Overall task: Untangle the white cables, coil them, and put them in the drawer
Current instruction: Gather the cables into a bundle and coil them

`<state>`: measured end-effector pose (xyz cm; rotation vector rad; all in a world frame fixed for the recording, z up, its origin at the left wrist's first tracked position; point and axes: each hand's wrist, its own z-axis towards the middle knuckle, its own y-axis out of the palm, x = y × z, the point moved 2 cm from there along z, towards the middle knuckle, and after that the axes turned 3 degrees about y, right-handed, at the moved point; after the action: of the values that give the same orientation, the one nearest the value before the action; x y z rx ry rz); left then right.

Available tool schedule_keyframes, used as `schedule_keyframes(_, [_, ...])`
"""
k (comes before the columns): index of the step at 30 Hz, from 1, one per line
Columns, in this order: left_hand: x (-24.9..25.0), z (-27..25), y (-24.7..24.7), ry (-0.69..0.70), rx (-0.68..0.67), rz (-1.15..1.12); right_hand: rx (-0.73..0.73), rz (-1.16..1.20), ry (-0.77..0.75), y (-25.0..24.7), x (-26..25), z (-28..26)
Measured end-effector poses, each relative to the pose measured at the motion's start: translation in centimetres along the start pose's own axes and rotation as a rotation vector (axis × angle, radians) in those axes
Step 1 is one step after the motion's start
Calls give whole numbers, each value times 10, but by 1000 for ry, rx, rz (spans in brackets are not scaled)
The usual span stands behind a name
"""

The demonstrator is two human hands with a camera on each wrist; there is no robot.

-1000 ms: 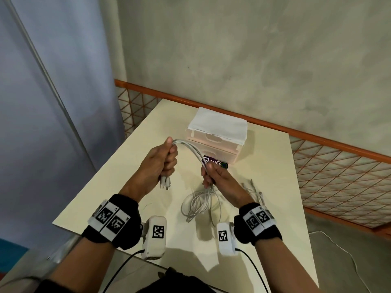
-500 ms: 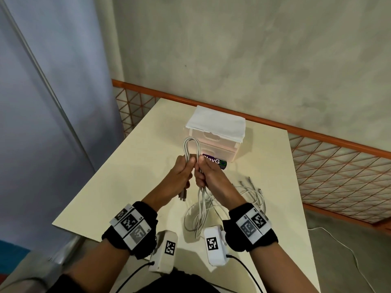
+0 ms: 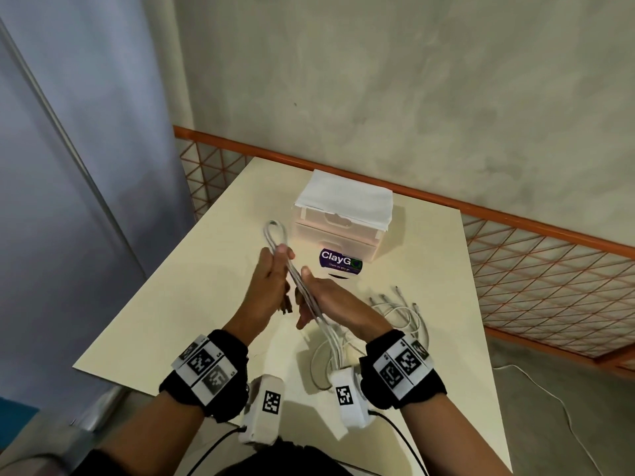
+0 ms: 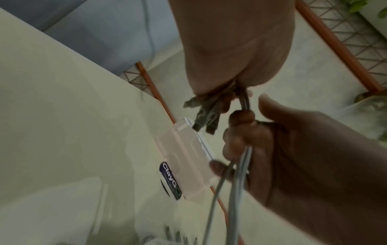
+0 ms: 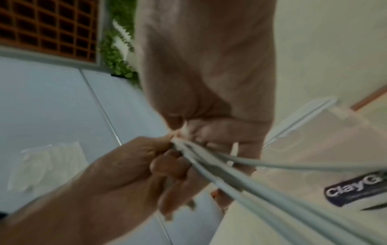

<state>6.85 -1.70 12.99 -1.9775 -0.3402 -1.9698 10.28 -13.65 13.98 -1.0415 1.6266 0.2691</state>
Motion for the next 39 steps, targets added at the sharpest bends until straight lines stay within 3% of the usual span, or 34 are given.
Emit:
schedule_keyframes(4, [2,-1,0,-2,32,-129,41,19,-115,7,5,5])
schedule_keyframes(10, [2,0,2,13,20,-315,20,52,-107,13,-5,2])
schedule_keyframes(13, [7,10,-1,33,142,-427,-98,-96,-122,20,-11,-7])
schedule_keyframes(16, [17,29,-20,77,277,-591,-248,-96,-61,28,0,-19])
schedule_keyframes(20, [18,31,-35,88,317,-573,-306,-83,9,17,11,-17])
schedule_keyframes(23, [15,29,-44,120,266,-534,-328,-226,68,-6,15,-18])
schedule_keyframes(25, [15,29,-48,129,179,-497,-245,-283,68,-26,17,-21])
schedule_keyframes(28, [17,18,-34,68,-29,-323,-70,-478,-82,-49,2,-21])
schedule_keyframes(32, [20,2,-5,-2,-271,-166,53,-521,-218,-53,-29,-23])
schedule_keyframes(39, [25,-6,10,123,-202,101,187,-510,-302,-51,-39,-20])
